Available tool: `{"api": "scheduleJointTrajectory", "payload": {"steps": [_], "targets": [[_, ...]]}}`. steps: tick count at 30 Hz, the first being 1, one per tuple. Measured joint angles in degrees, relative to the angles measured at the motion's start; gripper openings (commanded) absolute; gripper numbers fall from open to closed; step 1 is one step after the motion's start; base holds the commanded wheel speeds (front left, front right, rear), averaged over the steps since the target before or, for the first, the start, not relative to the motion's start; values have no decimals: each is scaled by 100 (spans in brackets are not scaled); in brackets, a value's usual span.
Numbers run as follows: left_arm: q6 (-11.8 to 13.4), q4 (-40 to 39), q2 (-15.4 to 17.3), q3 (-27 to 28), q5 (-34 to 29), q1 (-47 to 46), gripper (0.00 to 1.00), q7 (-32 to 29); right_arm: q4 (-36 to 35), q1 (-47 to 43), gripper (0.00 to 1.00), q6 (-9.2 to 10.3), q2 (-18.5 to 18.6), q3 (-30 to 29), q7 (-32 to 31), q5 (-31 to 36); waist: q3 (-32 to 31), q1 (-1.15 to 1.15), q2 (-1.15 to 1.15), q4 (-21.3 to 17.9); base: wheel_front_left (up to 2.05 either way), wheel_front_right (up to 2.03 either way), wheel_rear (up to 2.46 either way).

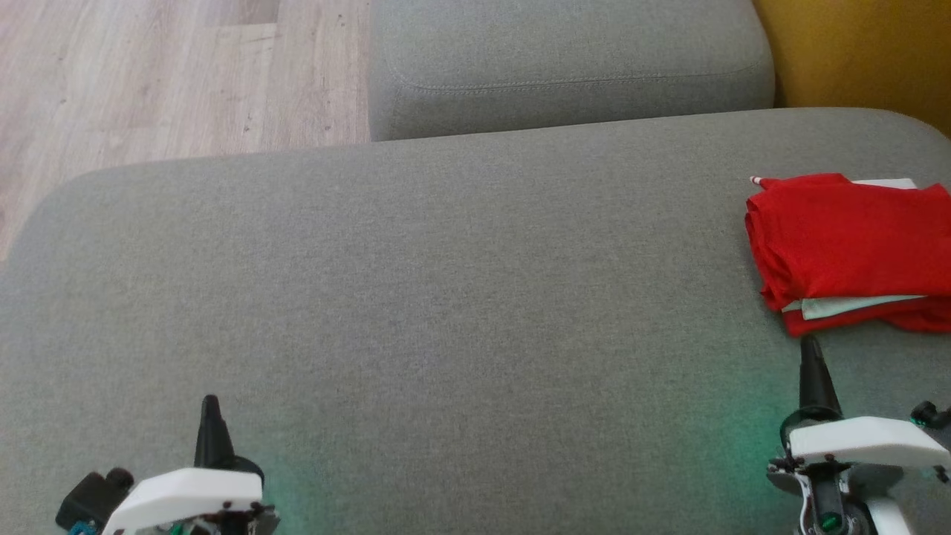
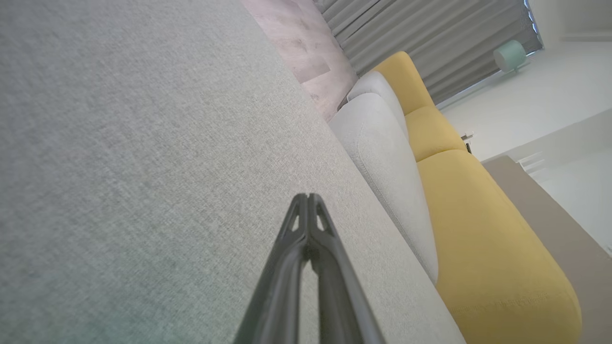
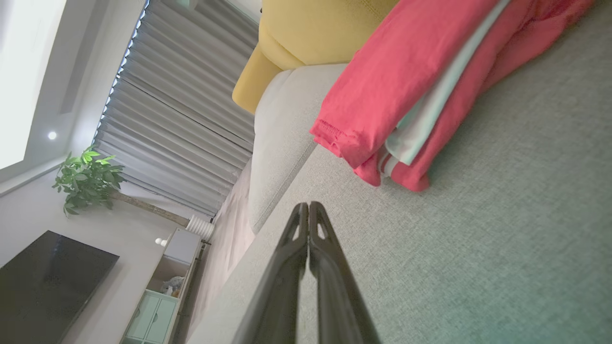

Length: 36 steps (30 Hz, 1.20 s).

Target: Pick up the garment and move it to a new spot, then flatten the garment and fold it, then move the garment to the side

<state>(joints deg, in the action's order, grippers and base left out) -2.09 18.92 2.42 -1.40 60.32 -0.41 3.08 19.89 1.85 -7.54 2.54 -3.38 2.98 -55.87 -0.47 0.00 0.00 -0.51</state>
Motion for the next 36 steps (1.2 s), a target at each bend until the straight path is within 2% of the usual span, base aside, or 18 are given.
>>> {"api": "scheduleJointTrajectory", "payload": {"steps": [36], "targets": [[-303,-172,0,352,1936,-170,0,-561,-205,52,0,1,0,-259,-561,-2189,40,0,0,31,0,0,0]]}}
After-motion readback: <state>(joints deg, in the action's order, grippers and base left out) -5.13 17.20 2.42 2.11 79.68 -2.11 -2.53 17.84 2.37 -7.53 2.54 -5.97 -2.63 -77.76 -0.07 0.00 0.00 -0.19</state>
